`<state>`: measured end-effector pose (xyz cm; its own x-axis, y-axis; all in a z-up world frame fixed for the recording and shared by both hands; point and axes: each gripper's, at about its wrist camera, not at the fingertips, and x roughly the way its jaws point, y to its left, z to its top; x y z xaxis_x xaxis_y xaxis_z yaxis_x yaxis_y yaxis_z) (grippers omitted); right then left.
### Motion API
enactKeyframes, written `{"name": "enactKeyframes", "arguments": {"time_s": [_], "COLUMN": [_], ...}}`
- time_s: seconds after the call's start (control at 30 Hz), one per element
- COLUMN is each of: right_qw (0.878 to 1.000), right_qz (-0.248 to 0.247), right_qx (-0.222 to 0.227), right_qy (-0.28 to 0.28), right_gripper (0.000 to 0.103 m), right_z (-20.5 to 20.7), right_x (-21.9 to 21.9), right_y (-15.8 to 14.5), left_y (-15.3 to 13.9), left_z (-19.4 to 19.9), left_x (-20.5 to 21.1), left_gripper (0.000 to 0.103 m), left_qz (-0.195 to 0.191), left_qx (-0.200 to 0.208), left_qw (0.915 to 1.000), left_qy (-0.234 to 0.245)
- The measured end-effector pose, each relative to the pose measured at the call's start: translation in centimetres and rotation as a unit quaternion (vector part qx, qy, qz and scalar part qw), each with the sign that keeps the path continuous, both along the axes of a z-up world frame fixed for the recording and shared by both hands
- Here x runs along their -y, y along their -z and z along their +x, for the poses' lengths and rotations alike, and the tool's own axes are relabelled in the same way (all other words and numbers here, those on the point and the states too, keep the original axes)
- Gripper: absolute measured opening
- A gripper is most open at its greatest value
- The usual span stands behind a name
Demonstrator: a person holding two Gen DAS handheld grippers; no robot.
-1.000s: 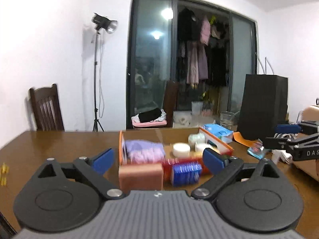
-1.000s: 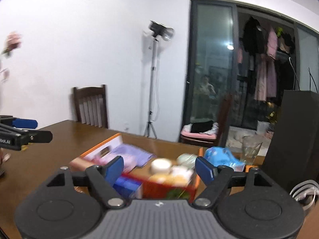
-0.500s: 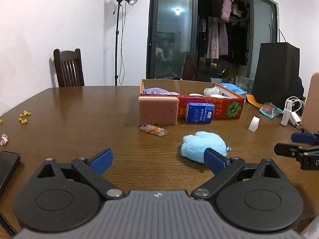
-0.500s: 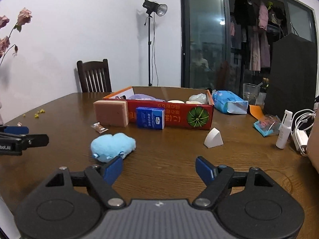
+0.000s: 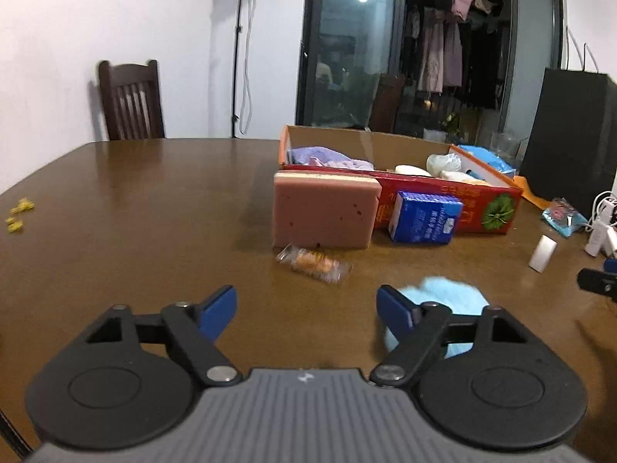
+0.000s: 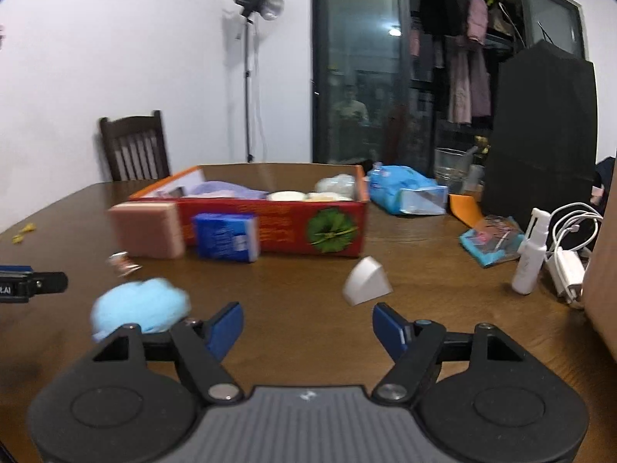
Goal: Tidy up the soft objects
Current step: 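Grasp the orange snack packet with the left gripper while the right gripper grasps the white foam wedge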
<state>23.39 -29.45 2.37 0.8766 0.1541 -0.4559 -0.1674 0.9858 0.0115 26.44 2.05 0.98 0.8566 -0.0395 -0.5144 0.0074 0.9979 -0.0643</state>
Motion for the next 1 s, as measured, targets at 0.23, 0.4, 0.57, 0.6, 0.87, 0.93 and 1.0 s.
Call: {"name": "enactKeyframes", "arguments": {"time_s": [0.23, 0.4, 0.57, 0.6, 0.87, 0.93, 1.0], "right_qw": [0.999, 0.998, 0.999, 0.999, 0.999, 0.999, 0.999], "right_qz": [0.013, 0.018, -0.003, 0.004, 0.019, 0.023, 0.033], "right_qx": [-0.042, -0.054, -0.042, -0.044, -0.048, -0.045, -0.04], "right_qy": [0.013, 0.009, 0.015, 0.015, 0.011, 0.01, 0.011], "right_gripper": [0.062, 0.047, 0.021, 0.021, 0.018, 0.018, 0.018], "right_z": [7.6, 10.8, 11.2, 11.2, 11.3, 11.2, 11.2], "right_x": [1.8, 1.2, 1.4, 1.7, 2.3, 2.5, 2.7], "right_y": [1.0, 2.2, 2.9, 2.9, 3.0, 3.0, 2.9], "left_y": [1.4, 2.4, 2.3, 2.3, 2.3, 2.2, 2.2], "left_z": [8.4, 9.8, 9.6, 9.7, 9.6, 9.6, 9.6], "left_x": [0.5, 1.8, 1.3, 1.2, 0.9, 0.8, 0.7], "left_gripper": [0.059, 0.032, 0.025, 0.025, 0.024, 0.024, 0.023], "left_qz": [-0.022, 0.004, -0.011, -0.015, -0.03, -0.034, -0.037], "left_qx": [-0.065, -0.05, -0.045, -0.045, -0.044, -0.044, -0.044], "left_qw": [0.9977, 0.9987, 0.9989, 0.9988, 0.9986, 0.9984, 0.9983], "left_qy": [0.002, -0.004, 0.006, 0.006, 0.008, 0.01, 0.01]}}
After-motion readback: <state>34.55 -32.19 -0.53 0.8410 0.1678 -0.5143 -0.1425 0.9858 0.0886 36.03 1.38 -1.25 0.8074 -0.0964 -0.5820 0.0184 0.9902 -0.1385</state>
